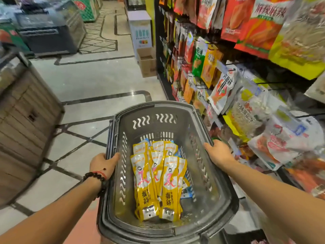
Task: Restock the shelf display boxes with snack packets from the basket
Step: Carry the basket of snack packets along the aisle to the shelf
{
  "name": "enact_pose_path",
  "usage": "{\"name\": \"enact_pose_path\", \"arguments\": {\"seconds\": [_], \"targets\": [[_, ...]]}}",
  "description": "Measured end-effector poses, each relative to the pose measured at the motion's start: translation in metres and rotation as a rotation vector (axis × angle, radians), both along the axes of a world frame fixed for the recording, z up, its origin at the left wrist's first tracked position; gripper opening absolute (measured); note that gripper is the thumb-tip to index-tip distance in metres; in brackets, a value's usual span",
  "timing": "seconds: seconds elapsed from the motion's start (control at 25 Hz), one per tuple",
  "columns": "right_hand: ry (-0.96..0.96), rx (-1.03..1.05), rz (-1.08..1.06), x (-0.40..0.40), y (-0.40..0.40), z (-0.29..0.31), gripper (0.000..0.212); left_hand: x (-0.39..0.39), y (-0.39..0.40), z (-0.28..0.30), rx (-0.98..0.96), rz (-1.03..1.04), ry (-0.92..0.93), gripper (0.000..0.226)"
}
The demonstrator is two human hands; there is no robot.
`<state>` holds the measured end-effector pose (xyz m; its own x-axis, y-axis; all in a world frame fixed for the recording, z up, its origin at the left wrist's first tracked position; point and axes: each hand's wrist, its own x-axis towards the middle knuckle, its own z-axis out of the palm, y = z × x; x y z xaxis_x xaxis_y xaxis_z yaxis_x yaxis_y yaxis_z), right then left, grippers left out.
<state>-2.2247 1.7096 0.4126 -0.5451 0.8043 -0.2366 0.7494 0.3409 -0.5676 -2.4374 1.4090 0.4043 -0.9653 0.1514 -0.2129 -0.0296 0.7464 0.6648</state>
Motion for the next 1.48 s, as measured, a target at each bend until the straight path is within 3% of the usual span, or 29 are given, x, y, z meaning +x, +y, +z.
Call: {"name": "enact_pose_path", "arguments": {"seconds": [0.2, 0.4, 0.84, 1.0, 1.16, 1.28, 1.48], "targets": [[-0.022, -0.055, -0.076, -0.101, 0.059, -0.044, 0.028, -0.121, 0.076, -0.05, -0.03, -0.054, -0.051, 0.041], [-0.057, -0.076, -0.102, -0.169, 0.113, -0.124, 0.034, -0.197, 0.14, -0.124, -0.066, -0.074, -0.141, 0.034], [-0.11, -0.128, -0.219, -0.252, 0.184, -0.418, 0.033, -0.296, 0.232, -0.412, -0.265, -0.111, -0.321, 0.044], [-0.055, -0.193, -0.311, -0.261, 0.182, -0.501, 0.035, -0.317, 0.256, -0.482, -0.355, -0.19, -0.254, 0.038], [0.004, -0.258, -0.459, -0.262, 0.173, -0.545, 0.037, -0.341, 0.278, -0.525, -0.41, -0.266, -0.231, 0.04], [0.04, -0.28, -0.524, -0.264, 0.168, -0.562, 0.025, -0.357, 0.294, -0.541, -0.402, -0.312, -0.163, 0.041], [0.087, -0.295, -0.582, -0.27, 0.166, -0.574, 0.028, -0.376, 0.315, -0.553, -0.391, -0.347, -0.127, 0.049]]}}
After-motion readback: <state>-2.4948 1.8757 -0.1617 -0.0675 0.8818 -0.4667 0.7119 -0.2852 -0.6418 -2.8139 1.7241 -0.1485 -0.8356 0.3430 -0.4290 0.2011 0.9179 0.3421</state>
